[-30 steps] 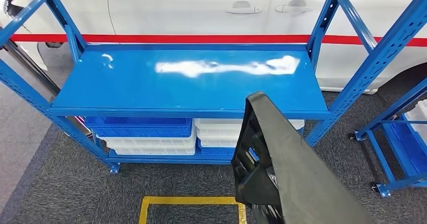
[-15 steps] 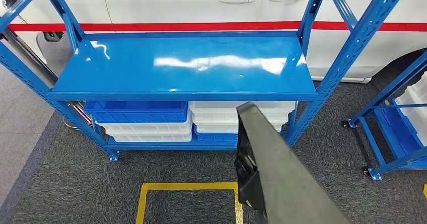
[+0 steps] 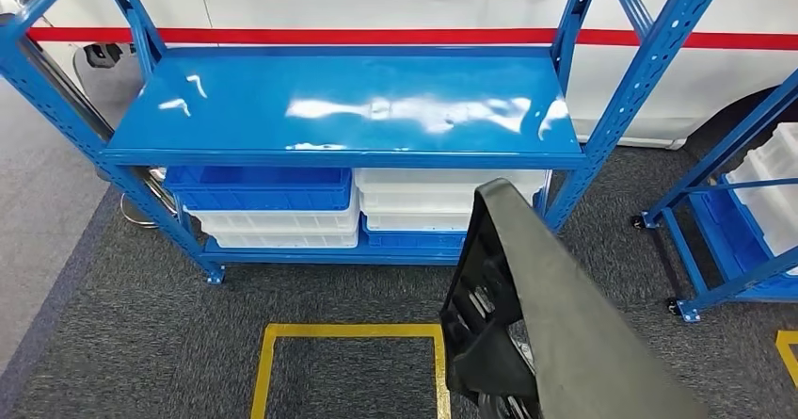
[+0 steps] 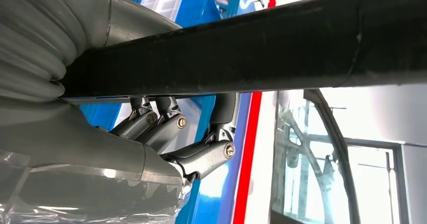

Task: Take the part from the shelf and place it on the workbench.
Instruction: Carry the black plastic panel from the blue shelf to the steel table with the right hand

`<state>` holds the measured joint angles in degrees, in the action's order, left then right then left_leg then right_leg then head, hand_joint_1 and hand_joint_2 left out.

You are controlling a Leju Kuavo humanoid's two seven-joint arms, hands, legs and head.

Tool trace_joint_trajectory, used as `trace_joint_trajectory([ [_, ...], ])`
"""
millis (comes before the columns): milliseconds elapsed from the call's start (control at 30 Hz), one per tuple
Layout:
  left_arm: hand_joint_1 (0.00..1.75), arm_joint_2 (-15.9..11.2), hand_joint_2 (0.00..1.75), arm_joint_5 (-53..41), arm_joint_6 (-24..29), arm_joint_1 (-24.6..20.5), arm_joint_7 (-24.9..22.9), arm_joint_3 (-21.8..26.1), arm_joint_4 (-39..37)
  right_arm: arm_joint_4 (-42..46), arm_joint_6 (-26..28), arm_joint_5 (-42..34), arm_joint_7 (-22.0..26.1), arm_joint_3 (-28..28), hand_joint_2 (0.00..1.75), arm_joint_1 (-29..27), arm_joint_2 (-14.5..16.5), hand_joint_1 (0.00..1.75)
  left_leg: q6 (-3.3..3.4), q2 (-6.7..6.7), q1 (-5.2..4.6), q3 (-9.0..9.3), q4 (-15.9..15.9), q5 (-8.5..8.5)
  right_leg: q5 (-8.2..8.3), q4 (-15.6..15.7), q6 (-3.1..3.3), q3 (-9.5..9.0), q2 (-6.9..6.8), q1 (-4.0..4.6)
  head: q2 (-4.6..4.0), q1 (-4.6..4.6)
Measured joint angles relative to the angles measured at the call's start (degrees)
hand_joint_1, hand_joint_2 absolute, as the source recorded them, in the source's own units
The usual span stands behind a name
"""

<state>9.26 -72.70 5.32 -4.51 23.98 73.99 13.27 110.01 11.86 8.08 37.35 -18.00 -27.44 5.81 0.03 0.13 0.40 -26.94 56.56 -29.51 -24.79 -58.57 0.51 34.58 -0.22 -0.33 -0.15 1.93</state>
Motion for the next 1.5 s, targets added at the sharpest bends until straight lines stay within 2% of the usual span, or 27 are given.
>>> trace_joint_trajectory([
  [67, 0.00, 0.0, 1.75, 0.0, 0.0, 0.0, 0.0, 0.0, 0.0, 0.0, -0.2, -0.2, -0.1, 0.0, 1.75, -0.1, 0.0, 1.75, 0.69, 0.30, 0.18, -0.64, -0.4, 1.07, -1.14, -0.8, -0.58, 0.57, 0.13, 0.00, 0.00, -0.01],
  [100, 0.00, 0.0, 1.75, 0.0, -0.1, -0.1, 0.0, 0.0, 0.0, 0.0, -0.3, -0.3, -0.1, 0.1, 1.75, -0.1, 0.0, 1.75, 1.11, 0.45, 0.28, -1.17, -0.6, 1.67, -3.20, -2.7, -0.78, 1.30, 0.19, 0.00, 0.00, -0.01],
  [167, 0.00, 0.0, 1.75, 0.0, -0.1, -0.1, 0.0, 0.0, 0.0, 0.0, -0.6, -0.7, -0.2, 0.1, 1.75, -0.1, 0.0, 1.75, 1.75, 0.65, 0.19, -2.45, -0.4, 2.63, -8.69, -9.3, -0.99, 3.37, 0.20, -0.15, 0.00, -0.01],
  [200, 0.00, -0.1, 1.75, 0.0, -0.2, -0.1, 0.0, 0.0, 0.0, 0.0, -0.8, -1.1, -0.2, 0.2, 1.75, -0.1, 0.0, 1.75, 1.92, 0.84, 0.08, -3.21, -0.2, 3.02, -10.48, -12.9, -1.09, 4.21, 0.20, -0.21, 0.00, -0.01],
  [233, 0.00, -0.1, 1.75, 0.0, -0.2, -0.2, 0.0, 0.0, 0.0, 0.0, -1.3, -1.7, -0.2, 0.2, 1.75, -0.1, 0.0, 1.75, 1.99, 1.05, -0.01, -3.94, 0.1, 3.30, -10.92, -15.2, -1.19, 4.42, 0.19, -0.25, 0.00, -0.01],
  [267, 0.00, -0.1, 1.75, 0.0, -0.1, -0.2, 0.0, 0.0, 0.0, 0.0, -1.9, -2.4, -0.3, 0.2, 1.75, -0.1, 0.0, 1.75, 2.00, 1.33, -0.09, -4.66, 0.4, 3.52, -10.06, -15.8, -1.25, 3.79, 0.15, -0.29, 0.00, -0.01],
  [300, 0.00, -0.1, 1.75, 0.0, -0.1, -0.2, 0.0, 0.0, 0.0, 0.0, -2.6, -3.2, -0.3, 0.2, 1.75, -0.1, 0.0, 1.75, 1.97, 1.66, -0.14, -5.32, 0.8, 3.66, -8.34, -14.2, -1.23, 2.16, -0.02, -0.32, 0.00, -0.01],
  [367, 0.00, -0.1, 1.75, 0.0, 0.1, -0.1, 0.1, 0.0, 0.0, 0.0, -3.9, -4.6, -0.2, 0.3, 1.75, 0.0, 0.0, 1.75, 1.68, 2.28, -0.29, -6.31, 1.5, 3.90, -5.79, -6.8, -0.88, -3.13, -1.60, -0.12, 0.00, -0.01],
  [433, 0.00, -0.1, 1.75, 0.1, 0.1, 0.0, 0.2, 0.0, 0.0, 0.0, -4.6, -5.2, -0.1, 0.4, 1.75, 0.2, 0.1, 1.75, 1.15, 3.13, -0.44, -6.70, 2.0, 4.19, -6.02, -0.6, -0.30, -6.78, -3.23, 0.38, 0.00, -0.01],
  [500, 0.00, -0.1, 1.75, 0.2, 0.1, -0.1, 0.2, 0.0, 0.0, -0.1, -5.1, -5.5, 0.0, 0.5, 1.75, 0.2, 0.2, 1.75, 0.47, 4.16, -0.44, -6.70, 2.1, 4.64, -6.26, 1.0, 0.41, -7.00, -2.92, 0.65, 0.00, -0.01],
  [567, 0.00, -0.2, 1.75, 0.4, 0.2, -0.1, 0.2, 0.0, 0.0, -0.4, -5.6, -5.6, 0.1, 0.7, 1.75, 0.2, 0.3, 1.75, -0.32, 3.66, -0.29, -7.08, 2.8, 3.90, -5.37, 1.3, 1.22, -6.39, -1.96, 0.35, 0.00, 0.00],
  [667, 0.00, -0.4, 1.75, 0.9, 0.3, 0.0, 0.1, 0.0, 0.0, -1.4, -6.1, -5.4, 0.3, 0.8, 1.75, 0.7, 0.8, 1.75, -1.17, 0.81, -0.02, -9.76, 10.6, -2.24, -4.03, 1.5, 2.09, -5.18, -0.59, 0.03, 0.00, 0.01],
  [733, 0.00, -0.7, 1.75, 1.2, 0.3, 0.2, 0.1, 0.1, 0.0, -2.4, -6.2, -5.3, 0.5, 0.8, 1.75, 1.1, 1.0, 1.75, -1.36, 0.39, 0.08, -11.34, 16.6, -5.01, -3.36, 1.3, 2.11, -4.29, 0.50, 0.08, 0.00, -0.01],
  [767, 0.00, -0.9, 1.75, 1.2, 0.3, 0.2, 0.1, 0.1, 0.0, -2.9, -6.1, -5.2, 0.6, 0.8, 1.75, 1.3, 1.0, 1.75, -1.36, 0.33, 0.11, -10.96, 17.0, -4.73, -3.10, 1.2, 2.02, -3.89, 1.13, 0.10, 0.00, 0.00],
  [800, 0.00, -1.1, 1.75, 1.2, 0.4, 0.1, 0.2, 0.1, 0.0, -3.3, -6.1, -5.2, 0.7, 0.8, 1.75, 1.5, 1.0, 1.75, -1.26, 0.20, 0.12, -9.47, 15.2, -3.42, -2.89, 1.0, 1.88, -3.56, 1.77, 0.10, 0.00, 0.00],
  [833, 0.00, -1.3, 1.75, 1.1, 0.5, 0.1, 0.3, 0.1, 0.0, -3.7, -5.9, -5.2, 0.8, 0.9, 1.75, 1.6, 1.0, 1.75, -1.07, -0.31, 0.14, -7.10, 11.5, -1.58, -2.74, 0.9, 1.74, -3.33, 2.38, 0.08, 0.00, 0.00],
  [900, 0.00, -1.7, 1.75, 0.9, 0.7, 0.1, 0.5, 0.1, 0.0, -4.2, -5.7, -5.3, 1.0, 1.1, 1.75, 1.9, 1.1, 1.75, -0.51, -2.75, 0.18, -2.49, 3.8, 0.60, -2.45, 0.5, 1.32, -2.92, 3.46, 0.04, 0.00, 0.00],
  [967, 0.00, -2.0, 1.75, 0.7, 1.0, 0.1, 0.7, 0.1, 0.0, -4.5, -5.7, -5.2, 1.2, 1.3, 1.75, 2.1, 1.3, 1.75, -0.18, -4.16, 0.07, -0.86, 0.7, 0.72, -1.99, 0.4, 0.63, -2.46, 4.47, -0.08, 0.00, 0.00],
  [1033, 0.00, -2.2, 1.75, 0.7, 1.1, 0.0, 0.9, 0.1, 0.0, -4.6, -6.0, -5.2, 1.5, 1.7, 1.75, 2.1, 1.5, 1.75, 0.21, -3.07, 0.08, -0.94, 0.2, 1.16, -1.59, 0.3, -0.16, -2.03, 5.23, -0.18, 0.00, -0.01],
  [1067, 0.00, -2.3, 1.75, 0.6, 1.2, -0.1, 1.0, 0.0, 0.0, -4.6, -6.2, -5.2, 1.6, 2.0, 1.75, 2.1, 1.6, 1.75, 0.58, -2.40, 0.19, -1.02, -0.1, 1.45, -1.98, -0.2, -0.46, -1.65, 4.67, -0.16, 0.00, -0.01],
  [1133, 0.00, -2.3, 1.75, 0.5, 1.2, -0.3, 1.2, 0.0, 0.0, -4.6, -6.5, -5.4, 1.7, 2.5, 1.75, 2.1, 1.6, 1.75, 1.37, -0.86, 0.42, -1.35, -0.6, 2.05, -4.93, -4.3, -0.92, 0.35, 2.42, -0.13, 0.00, -0.02],
  [1200, 0.00, -2.4, 1.75, 0.4, 1.2, -0.2, 1.3, 0.0, 0.0, -4.7, -6.6, -5.4, 1.8, 2.9, 1.75, 2.1, 1.6, 1.75, 1.70, 0.78, 0.27, -1.95, -0.5, 2.29, -9.02, -11.6, -1.46, 3.69, 0.99, -0.34, 0.00, -0.01],
  [1267, 0.00, -2.5, 1.75, 0.3, 1.2, -0.1, 1.3, 0.0, 0.0, -4.8, -6.7, -5.4, 1.8, 3.1, 1.75, 2.0, 1.6, 1.75, 1.66, 2.34, 0.21, -2.46, -0.3, 2.42, -10.08, -15.5, -1.89, 5.02, 0.68, -0.64, 0.00, -0.01],
  [1333, 0.00, -2.5, 1.75, 0.3, 1.1, -0.3, 1.3, 0.0, 0.0, -4.8, -6.7, -5.4, 1.8, 3.2, 1.75, 2.0, 1.6, 1.75, 1.45, 3.68, 0.21, -2.72, 0.1, 2.38, -7.21, -10.8, -2.07, 1.85, -0.21, -0.89, 0.00, -0.01],
  [1400, 0.00, -2.5, 1.75, 0.3, 1.1, -0.4, 1.3, 0.0, 0.0, -4.9, -6.7, -5.4, 1.8, 3.2, 1.75, 2.0, 1.6, 1.75, 0.93, 4.81, 0.05, -2.81, 0.7, 2.09, -4.69, -3.2, -1.64, -2.50, -2.83, -0.79, 0.00, -0.01],
  [1467, 0.00, -2.5, 1.75, 0.3, 1.1, -0.5, 1.3, 0.0, 0.0, -4.9, -6.7, -5.4, 1.8, 3.2, 1.75, 2.0, 1.7, 1.75, 0.22, 5.71, -0.20, -2.84, 1.1, 1.93, -4.21, -0.2, -0.77, -3.83, -4.11, -0.35, 0.00, 0.00],
  [1500, 0.00, -2.5, 1.75, 0.2, 1.1, -0.5, 1.4, 0.0, 0.0, -4.9, -6.8, -5.5, 1.8, 3.3, 1.75, 2.0, 1.7, 1.75, -0.15, 6.21, -0.28, -2.82, 1.2, 1.95, -4.01, -0.2, -0.31, -3.60, -3.53, -0.17, 0.00, 0.00],
])
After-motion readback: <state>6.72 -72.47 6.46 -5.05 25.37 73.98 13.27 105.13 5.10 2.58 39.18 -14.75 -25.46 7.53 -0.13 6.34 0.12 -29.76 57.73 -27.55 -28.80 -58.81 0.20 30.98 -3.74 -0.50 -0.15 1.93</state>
